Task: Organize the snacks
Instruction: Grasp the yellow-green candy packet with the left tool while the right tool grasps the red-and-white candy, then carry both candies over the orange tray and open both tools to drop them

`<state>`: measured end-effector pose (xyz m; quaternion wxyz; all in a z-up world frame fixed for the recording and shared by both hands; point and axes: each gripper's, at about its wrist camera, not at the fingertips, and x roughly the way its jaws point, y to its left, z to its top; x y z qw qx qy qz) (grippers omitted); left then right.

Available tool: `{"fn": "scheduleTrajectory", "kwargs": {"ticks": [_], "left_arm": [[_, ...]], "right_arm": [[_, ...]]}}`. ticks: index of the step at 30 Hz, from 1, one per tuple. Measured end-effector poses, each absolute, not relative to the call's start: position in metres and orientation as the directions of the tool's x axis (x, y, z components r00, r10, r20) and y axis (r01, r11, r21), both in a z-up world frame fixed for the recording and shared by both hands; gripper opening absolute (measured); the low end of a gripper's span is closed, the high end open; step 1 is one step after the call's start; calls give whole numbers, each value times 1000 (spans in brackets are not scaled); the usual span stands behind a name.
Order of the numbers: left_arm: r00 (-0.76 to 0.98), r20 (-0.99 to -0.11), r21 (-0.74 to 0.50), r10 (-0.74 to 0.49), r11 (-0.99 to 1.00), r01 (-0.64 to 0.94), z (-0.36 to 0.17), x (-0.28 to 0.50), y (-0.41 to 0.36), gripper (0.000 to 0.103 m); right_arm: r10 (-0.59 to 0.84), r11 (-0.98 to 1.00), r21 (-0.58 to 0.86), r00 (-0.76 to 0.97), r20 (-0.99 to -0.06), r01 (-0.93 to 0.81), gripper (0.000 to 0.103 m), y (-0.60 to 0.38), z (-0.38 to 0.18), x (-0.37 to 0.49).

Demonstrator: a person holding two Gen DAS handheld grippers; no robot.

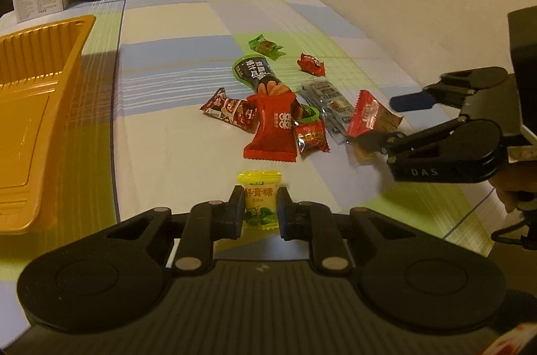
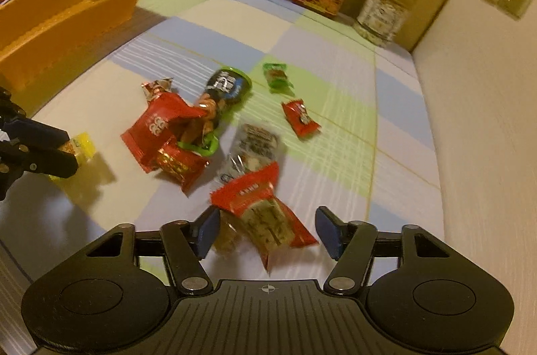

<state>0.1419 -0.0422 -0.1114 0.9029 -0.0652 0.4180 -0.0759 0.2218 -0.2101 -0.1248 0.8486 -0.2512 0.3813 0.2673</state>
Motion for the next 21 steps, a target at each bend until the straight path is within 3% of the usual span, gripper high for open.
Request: {"fn": "scheduleTrajectory", "kwargs": {"ticks": [2, 5, 21], "left_arm": [[639, -744, -187, -195, 979, 81, -112, 142, -41, 17], [639, -742, -196, -201, 977, 80, -112, 141, -40, 17], [705, -689, -187, -167, 981, 50, -69, 117, -16, 17]], "right_arm": [[255, 726, -232, 567, -783, -647, 35, -207, -124, 223], [249, 740, -218, 560, -790, -636, 25, -208, -123, 223], [317, 876, -17, 602, -733, -482, 24, -213, -51, 191]]}}
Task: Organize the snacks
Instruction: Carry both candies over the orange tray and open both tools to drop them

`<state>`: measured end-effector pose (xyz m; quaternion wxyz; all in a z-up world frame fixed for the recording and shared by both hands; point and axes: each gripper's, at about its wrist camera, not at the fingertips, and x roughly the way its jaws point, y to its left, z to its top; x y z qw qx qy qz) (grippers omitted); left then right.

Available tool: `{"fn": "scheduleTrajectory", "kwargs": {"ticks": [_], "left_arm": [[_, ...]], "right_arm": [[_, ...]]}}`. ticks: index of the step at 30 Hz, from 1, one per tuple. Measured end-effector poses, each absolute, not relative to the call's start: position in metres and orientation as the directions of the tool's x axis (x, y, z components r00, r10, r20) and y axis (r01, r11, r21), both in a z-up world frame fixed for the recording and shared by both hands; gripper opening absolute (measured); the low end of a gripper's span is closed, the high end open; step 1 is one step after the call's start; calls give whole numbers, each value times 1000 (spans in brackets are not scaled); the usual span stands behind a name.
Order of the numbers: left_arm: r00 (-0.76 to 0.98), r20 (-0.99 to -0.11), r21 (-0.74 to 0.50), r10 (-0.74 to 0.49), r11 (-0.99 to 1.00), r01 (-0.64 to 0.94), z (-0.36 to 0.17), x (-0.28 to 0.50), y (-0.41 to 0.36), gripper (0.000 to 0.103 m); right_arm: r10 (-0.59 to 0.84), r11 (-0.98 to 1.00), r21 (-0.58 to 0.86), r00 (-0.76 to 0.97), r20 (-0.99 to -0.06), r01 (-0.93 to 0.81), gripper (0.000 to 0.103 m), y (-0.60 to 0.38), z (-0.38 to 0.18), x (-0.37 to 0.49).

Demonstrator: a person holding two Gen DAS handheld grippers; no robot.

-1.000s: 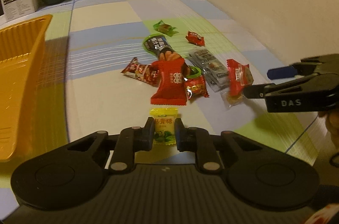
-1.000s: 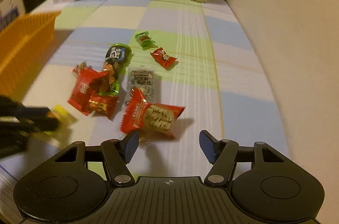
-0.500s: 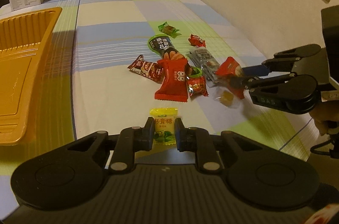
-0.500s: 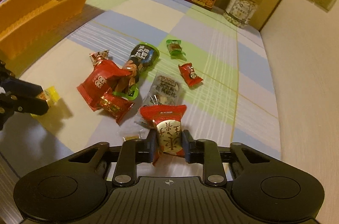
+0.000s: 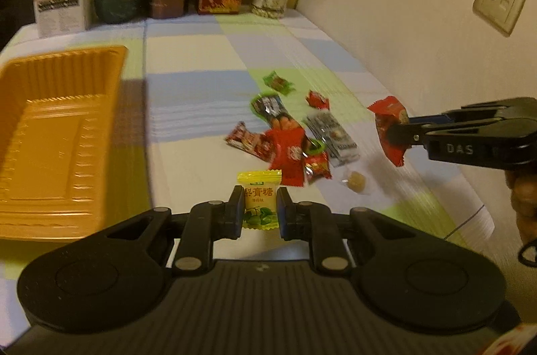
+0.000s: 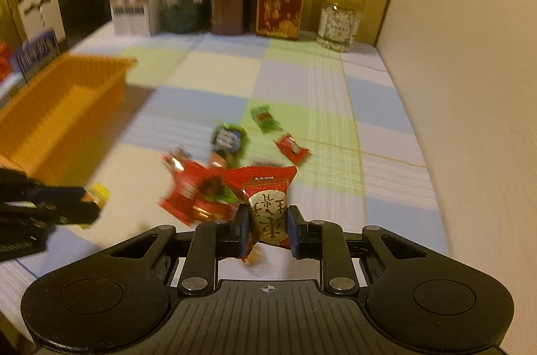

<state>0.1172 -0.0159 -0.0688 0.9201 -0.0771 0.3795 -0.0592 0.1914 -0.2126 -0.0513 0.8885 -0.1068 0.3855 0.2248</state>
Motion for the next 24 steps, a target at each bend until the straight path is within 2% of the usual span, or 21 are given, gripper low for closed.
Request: {"fn": "scheduleTrajectory", "kwargs": {"ticks": [16, 24], "left_arm": [[749, -661, -105, 47, 982, -155, -13, 70, 108, 18], [747, -657, -75, 102, 977, -199, -11, 67, 162, 18]], "right_arm": [[546, 780, 195, 495, -675, -594, 24, -76, -9, 142], [572, 771, 266, 443, -690, -579, 24, -15, -18, 152]]}}
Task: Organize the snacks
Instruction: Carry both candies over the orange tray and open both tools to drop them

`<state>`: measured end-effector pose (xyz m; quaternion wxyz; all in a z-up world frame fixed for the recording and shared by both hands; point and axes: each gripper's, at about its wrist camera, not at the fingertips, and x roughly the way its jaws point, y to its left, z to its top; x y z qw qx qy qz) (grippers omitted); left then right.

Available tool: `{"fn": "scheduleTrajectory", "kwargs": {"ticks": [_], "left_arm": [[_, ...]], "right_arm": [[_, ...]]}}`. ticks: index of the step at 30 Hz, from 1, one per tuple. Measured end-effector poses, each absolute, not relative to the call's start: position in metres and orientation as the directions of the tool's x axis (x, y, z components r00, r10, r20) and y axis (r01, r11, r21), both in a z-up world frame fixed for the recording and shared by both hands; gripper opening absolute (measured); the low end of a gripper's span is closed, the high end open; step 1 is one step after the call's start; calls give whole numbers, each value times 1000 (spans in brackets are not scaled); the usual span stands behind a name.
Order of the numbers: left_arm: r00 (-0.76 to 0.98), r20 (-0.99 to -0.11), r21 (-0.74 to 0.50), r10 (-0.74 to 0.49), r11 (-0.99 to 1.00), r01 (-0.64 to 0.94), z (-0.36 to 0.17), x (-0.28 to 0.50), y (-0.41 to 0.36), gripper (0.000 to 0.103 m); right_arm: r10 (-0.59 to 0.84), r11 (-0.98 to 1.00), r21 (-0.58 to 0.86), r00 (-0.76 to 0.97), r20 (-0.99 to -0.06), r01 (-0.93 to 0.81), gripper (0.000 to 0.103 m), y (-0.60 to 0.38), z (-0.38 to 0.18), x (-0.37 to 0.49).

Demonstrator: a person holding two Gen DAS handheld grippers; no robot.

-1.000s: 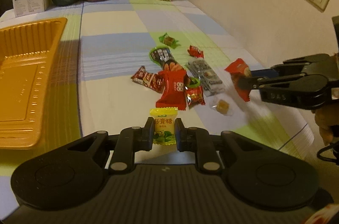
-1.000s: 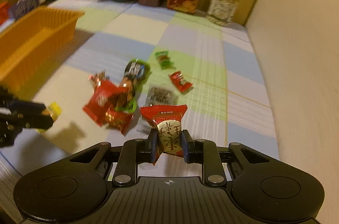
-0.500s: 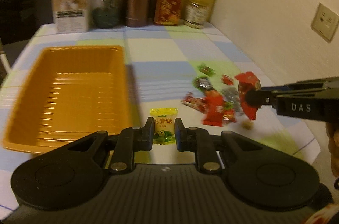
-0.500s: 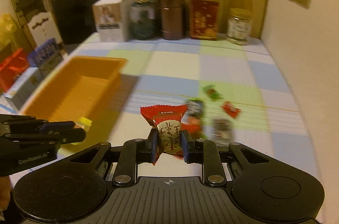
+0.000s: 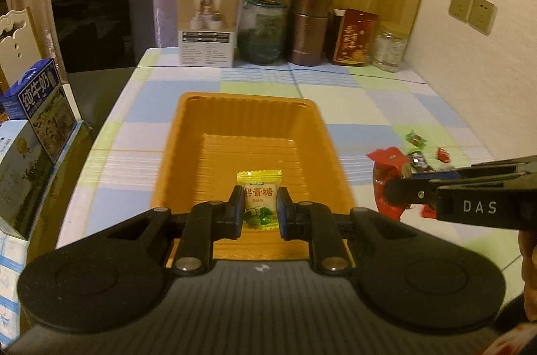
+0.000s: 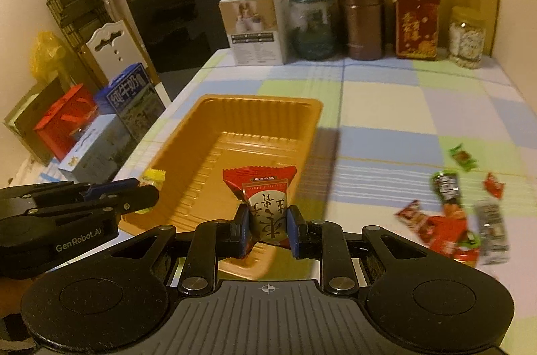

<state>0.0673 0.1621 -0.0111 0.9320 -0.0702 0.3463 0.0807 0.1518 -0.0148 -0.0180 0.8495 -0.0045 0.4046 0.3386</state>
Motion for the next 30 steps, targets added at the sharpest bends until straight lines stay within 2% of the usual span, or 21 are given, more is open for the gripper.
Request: {"fn": "scheduleTrajectory", "kwargs": {"ticks": [9, 10, 11, 14, 28, 30], "left_arm": [[720, -687, -76, 97, 976, -204, -34, 90, 188, 18], [719, -688, -75, 98, 976, -205, -37, 91, 189, 19], [717, -690, -71, 103, 975, -208, -39, 92, 191, 26], [711, -695, -66, 108, 975, -213, -43, 93, 196, 28], [710, -684, -80, 168, 950, -302, -31, 62, 225, 32], [707, -685, -81, 175, 947, -312, -30, 57, 228, 33]], "right_arm": [[559, 792, 304, 428, -710, -530, 24, 13, -35, 168], [558, 794, 308, 427, -712, -524, 24, 14, -36, 170], [557, 795, 312, 424, -714, -520, 24, 15, -37, 171], [556, 794, 312, 418, -718, -522, 24, 20, -40, 171], [613, 765, 393, 389, -688, -511, 24, 28, -37, 173], [637, 748, 425, 371, -676, -510, 30, 29, -35, 174]]}}
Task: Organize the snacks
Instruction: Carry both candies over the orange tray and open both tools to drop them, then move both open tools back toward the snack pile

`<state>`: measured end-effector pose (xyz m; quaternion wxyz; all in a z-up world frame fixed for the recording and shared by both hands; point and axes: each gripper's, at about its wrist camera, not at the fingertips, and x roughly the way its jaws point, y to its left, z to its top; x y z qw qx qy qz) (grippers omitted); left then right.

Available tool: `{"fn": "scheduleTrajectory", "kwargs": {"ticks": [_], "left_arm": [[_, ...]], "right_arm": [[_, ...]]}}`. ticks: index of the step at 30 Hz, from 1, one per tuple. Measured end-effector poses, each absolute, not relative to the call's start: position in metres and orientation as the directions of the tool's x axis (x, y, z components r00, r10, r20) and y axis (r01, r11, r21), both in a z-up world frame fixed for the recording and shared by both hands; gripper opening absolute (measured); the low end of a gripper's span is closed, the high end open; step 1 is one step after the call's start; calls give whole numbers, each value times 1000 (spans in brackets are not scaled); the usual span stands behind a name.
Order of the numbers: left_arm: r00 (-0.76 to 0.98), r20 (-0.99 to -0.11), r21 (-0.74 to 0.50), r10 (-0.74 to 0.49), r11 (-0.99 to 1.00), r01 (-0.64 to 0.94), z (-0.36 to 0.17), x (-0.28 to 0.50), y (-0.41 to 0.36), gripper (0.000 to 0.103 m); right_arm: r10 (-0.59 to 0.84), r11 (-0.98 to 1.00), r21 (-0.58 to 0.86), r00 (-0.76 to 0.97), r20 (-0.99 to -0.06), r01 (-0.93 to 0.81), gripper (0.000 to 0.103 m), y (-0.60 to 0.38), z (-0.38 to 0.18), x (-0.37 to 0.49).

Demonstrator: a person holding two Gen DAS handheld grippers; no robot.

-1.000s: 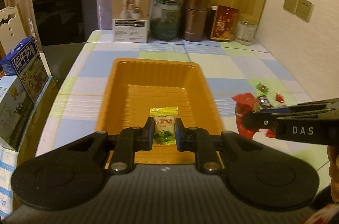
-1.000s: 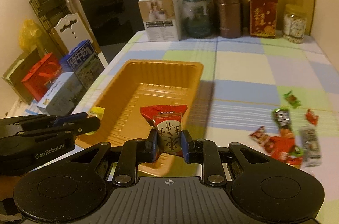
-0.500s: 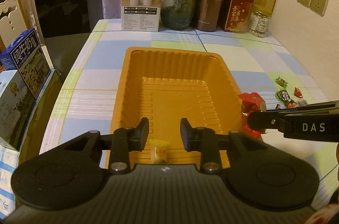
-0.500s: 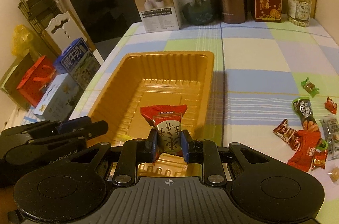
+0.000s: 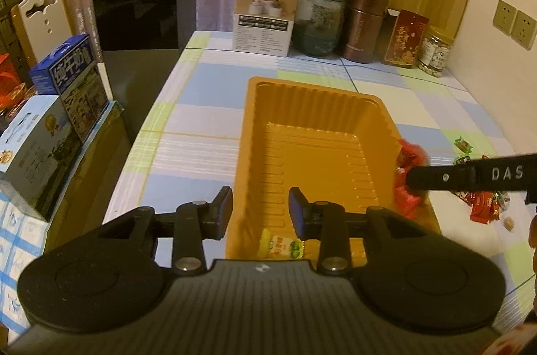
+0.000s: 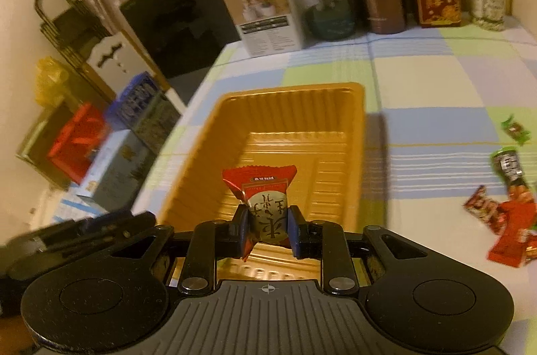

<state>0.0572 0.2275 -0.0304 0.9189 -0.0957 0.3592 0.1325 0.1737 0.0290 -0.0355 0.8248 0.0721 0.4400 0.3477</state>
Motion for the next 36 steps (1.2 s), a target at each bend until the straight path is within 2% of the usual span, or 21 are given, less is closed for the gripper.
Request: {"fn": "scheduleTrajectory", "kwargs": {"ticks": [2, 3, 9, 18, 25, 36], "left_arm": [[704, -687, -82, 179, 944, -320, -30, 53, 228, 34], [703, -688, -83, 180, 943, -323, -30, 52, 227, 35], [704, -689, -101, 172, 939, -328, -27, 40, 215, 44], [719, -683, -134, 133, 944, -301, -18, 21, 176, 50], [738, -669, -160, 83, 954, -253, -11, 12, 137, 65], [759, -651, -151, 3, 979, -134, -1, 21, 77, 78]], "right_arm": [[638, 752, 432, 386, -666, -498, 54, 28, -33, 172], [637, 755, 432, 396, -662, -493, 56, 26, -32, 171], [608, 785, 424, 433, -665, -451, 56, 1, -26, 161], [508, 860, 370, 515, -690, -352, 56, -63, -24, 121], [418, 908, 314, 591, -690, -276, 57, -112, -19, 91], [308, 942, 316, 658, -687, -111, 57, -195, -19, 73]]}}
